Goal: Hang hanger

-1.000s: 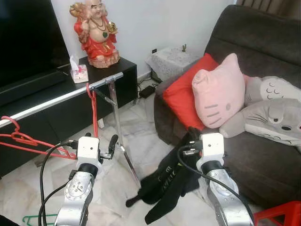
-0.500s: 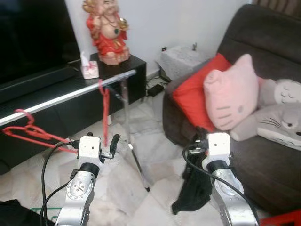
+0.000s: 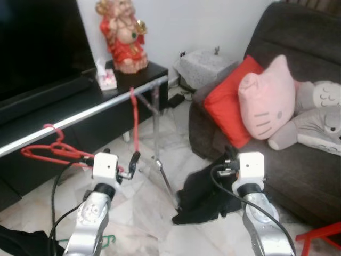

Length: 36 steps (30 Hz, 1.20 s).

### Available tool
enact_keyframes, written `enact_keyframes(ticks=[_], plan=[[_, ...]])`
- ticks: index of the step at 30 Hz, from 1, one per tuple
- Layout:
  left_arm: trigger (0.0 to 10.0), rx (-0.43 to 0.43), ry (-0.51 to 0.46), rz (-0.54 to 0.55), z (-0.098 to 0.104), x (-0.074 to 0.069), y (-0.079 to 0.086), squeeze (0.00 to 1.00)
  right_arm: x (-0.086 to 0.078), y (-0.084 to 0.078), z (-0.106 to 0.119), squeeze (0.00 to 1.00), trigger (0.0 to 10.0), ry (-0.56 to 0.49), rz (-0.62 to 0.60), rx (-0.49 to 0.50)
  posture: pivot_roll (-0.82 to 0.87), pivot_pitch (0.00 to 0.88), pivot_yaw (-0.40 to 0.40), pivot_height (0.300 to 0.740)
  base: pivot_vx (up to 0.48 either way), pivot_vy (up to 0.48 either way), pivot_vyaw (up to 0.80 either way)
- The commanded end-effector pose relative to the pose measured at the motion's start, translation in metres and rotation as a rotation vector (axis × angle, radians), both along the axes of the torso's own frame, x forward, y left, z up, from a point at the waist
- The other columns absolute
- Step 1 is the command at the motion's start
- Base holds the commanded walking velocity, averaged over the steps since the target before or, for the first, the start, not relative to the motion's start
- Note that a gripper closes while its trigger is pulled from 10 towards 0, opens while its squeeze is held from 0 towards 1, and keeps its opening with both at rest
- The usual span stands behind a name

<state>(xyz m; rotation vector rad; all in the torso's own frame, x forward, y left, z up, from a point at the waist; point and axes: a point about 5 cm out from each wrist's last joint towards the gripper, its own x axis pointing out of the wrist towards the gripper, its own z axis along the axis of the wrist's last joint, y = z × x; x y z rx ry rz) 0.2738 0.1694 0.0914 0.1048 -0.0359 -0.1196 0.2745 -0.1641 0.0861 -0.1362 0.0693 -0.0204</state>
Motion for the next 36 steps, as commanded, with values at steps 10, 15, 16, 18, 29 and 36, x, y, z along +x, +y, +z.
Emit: enact_keyframes(ticks=[10,15,16,18,29,36], plan=[[10.0,-0.006,-0.009,-0.031,0.003,-0.002,-0.006,0.00,-0.033,-0.099,-0.022,0.00,10.0,0.067,-0.341,-0.125,-0.10,0.000,0.004,0.740,0.000,0.000,0.00],[10.0,-0.006,-0.010,-0.055,0.003,-0.003,-0.010,0.00,-0.072,-0.126,-0.072,0.00,10.0,0.255,-0.499,-0.068,-0.09,0.000,0.010,0.740,0.000,0.000,0.00],[10.0,-0.006,-0.011,-0.056,0.004,-0.003,-0.010,0.00,-0.078,-0.129,-0.079,0.00,10.0,0.280,-0.520,-0.049,-0.10,0.000,0.013,0.740,0.000,0.000,0.00],[10.0,-0.006,-0.012,-0.057,0.004,-0.003,-0.010,0.00,-0.084,-0.132,-0.086,0.00,10.0,0.305,-0.539,-0.033,-0.10,0.000,0.014,0.740,0.000,0.000,0.00],[10.0,-0.026,-0.013,-0.083,0.007,-0.004,-0.020,0.00,-0.132,-0.128,-0.143,0.00,10.0,0.593,-0.610,0.025,-0.09,0.000,0.034,0.740,0.046,0.000,0.00],[10.0,-0.019,-0.006,-0.108,0.006,-0.004,-0.024,0.00,-0.135,-0.120,-0.151,0.00,10.0,0.614,-0.588,0.034,-0.09,0.000,0.037,0.740,0.314,0.000,0.00]])
